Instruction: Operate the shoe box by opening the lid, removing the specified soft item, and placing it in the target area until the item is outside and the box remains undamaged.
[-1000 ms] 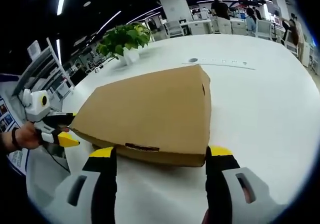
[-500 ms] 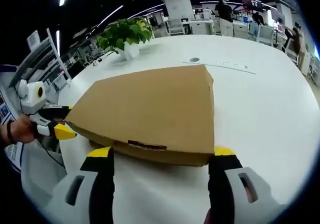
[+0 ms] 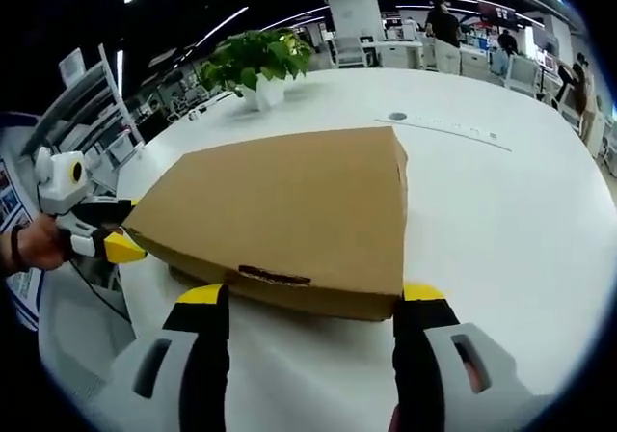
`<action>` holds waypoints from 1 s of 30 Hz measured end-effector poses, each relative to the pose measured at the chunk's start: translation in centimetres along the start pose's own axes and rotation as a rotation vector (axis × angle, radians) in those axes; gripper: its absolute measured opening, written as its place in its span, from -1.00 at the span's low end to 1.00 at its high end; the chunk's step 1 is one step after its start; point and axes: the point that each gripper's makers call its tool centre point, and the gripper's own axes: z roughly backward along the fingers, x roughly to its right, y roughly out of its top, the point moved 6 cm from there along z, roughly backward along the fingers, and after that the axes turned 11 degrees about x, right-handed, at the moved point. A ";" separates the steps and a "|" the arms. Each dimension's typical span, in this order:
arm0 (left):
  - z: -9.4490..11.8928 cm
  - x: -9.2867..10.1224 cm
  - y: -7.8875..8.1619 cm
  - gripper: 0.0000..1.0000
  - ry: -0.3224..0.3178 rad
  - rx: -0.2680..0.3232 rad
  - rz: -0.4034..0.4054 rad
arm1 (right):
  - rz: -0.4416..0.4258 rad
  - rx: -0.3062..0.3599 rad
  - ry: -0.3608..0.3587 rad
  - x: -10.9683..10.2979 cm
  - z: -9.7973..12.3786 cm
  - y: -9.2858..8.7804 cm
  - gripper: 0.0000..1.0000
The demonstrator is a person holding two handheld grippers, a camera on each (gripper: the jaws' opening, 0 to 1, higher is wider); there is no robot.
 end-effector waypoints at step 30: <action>2.9 -2.4 -1.1 0.17 0.044 0.005 0.000 | 0.107 -0.005 0.009 -3.5 -0.5 -0.1 0.16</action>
